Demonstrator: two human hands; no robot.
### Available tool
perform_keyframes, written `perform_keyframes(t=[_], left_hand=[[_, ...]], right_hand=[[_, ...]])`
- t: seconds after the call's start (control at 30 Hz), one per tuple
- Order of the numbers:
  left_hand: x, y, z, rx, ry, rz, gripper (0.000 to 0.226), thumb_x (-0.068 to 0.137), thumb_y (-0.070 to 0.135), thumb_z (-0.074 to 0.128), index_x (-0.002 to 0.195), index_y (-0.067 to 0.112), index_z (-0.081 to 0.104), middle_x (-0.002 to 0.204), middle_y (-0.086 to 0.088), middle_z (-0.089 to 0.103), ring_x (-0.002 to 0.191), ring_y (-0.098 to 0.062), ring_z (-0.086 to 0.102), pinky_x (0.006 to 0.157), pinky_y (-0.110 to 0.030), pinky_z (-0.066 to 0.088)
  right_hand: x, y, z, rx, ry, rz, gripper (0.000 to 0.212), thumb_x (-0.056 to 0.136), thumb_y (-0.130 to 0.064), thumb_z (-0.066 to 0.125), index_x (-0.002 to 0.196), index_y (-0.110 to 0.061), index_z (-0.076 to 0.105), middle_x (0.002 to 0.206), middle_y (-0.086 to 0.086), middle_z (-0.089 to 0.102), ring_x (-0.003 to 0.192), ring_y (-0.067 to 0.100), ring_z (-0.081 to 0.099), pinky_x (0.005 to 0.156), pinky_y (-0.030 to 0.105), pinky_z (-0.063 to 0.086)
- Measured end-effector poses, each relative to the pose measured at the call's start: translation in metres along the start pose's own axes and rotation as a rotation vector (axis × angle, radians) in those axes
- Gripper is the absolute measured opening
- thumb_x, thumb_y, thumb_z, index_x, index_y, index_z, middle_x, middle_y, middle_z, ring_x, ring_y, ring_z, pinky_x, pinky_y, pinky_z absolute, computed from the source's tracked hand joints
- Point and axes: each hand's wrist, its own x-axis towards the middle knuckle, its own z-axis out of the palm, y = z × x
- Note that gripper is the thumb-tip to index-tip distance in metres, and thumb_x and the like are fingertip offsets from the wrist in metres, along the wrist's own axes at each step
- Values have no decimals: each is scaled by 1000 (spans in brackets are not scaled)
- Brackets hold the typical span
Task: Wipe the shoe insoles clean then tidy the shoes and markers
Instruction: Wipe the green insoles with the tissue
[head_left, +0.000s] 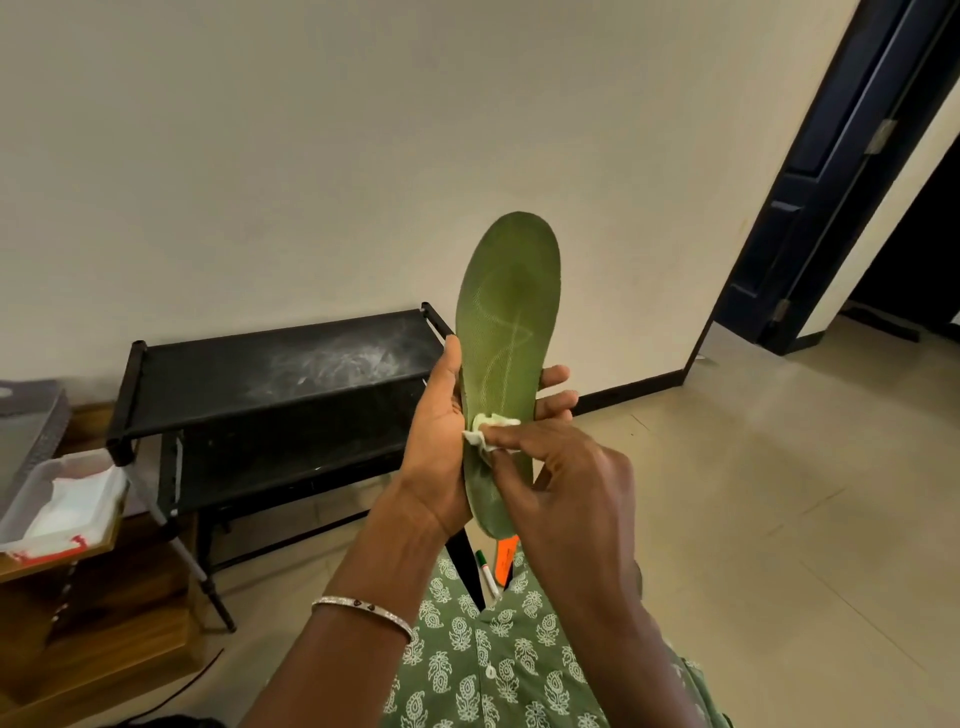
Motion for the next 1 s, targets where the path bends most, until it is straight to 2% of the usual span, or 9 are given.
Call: perform_keyframes(t=[0.17, 0.27, 0.4, 0.53, 0.63, 0.7, 0.8, 0.93, 1.0], left_hand=[[-3, -10, 8, -7, 39, 10, 75, 95, 64, 40, 134, 4, 61, 137, -23, 58, 125, -35, 59, 107, -46, 46], [-3, -12, 10, -61, 23, 17, 65, 97, 60, 43, 127, 7, 66, 124, -18, 66, 114, -30, 65, 105, -43, 48], [0, -7, 1, -20, 27, 14, 77, 94, 66, 41, 136, 4, 59, 137, -23, 58, 125, -36, 57, 111, -49, 43], [1, -1, -5, -10, 9, 26, 87, 95, 71, 32, 117, -4, 71, 121, -24, 66, 101, -32, 65, 113, -49, 40], [-1, -1, -3, -5, 20, 27, 85, 95, 70, 33, 125, -3, 66, 128, -23, 64, 105, -32, 66, 111, -49, 43], [-2, -3, 1, 1, 9, 21, 82, 96, 68, 35, 135, 0, 59, 136, -24, 59, 117, -34, 62, 109, -48, 45], [-2, -6, 6, -52, 1, 10, 77, 96, 65, 41, 140, 2, 54, 145, -24, 51, 135, -34, 50, 116, -48, 37], [-1, -6, -1, -59, 25, 7, 77, 97, 64, 40, 142, 2, 51, 146, -24, 49, 137, -34, 48, 115, -47, 38], [-2, -2, -3, -30, 23, -5, 82, 96, 68, 36, 134, -1, 59, 137, -24, 58, 127, -35, 57, 111, -47, 43]], right_hand=[[23, 1, 3, -64, 122, 31, 18, 78, -15, 81, 93, -25, 80, 93, -10, 77, 78, 4, 70, 69, 24, 57], [33, 3, 5, -38, 141, 40, 16, 81, -14, 79, 94, -24, 80, 92, -11, 76, 79, 3, 69, 69, 27, 58], [19, -1, 9, -42, 132, 16, 21, 79, -10, 81, 97, -22, 79, 96, -7, 77, 81, 6, 71, 69, 30, 60], [-5, -7, 12, -22, 99, -31, 23, 78, -7, 81, 97, -19, 79, 96, -6, 76, 78, 4, 71, 65, 26, 60], [0, -6, 14, -42, 111, -29, 23, 77, -7, 81, 94, -21, 79, 94, -6, 76, 76, 6, 71, 63, 30, 60], [12, -4, 15, -51, 138, -10, 22, 77, -7, 81, 93, -22, 80, 93, -5, 77, 75, 9, 71, 61, 33, 60], [29, 0, 15, -42, 150, 26, 18, 80, -11, 76, 93, -23, 80, 92, -7, 76, 77, 9, 70, 66, 33, 58], [28, 0, 19, -46, 111, 28, 18, 83, -11, 74, 96, -23, 80, 94, -7, 75, 80, 8, 69, 71, 31, 58], [17, -3, 19, -48, 112, -11, 20, 83, -7, 74, 97, -19, 79, 96, -4, 76, 80, 9, 70, 70, 31, 59]])
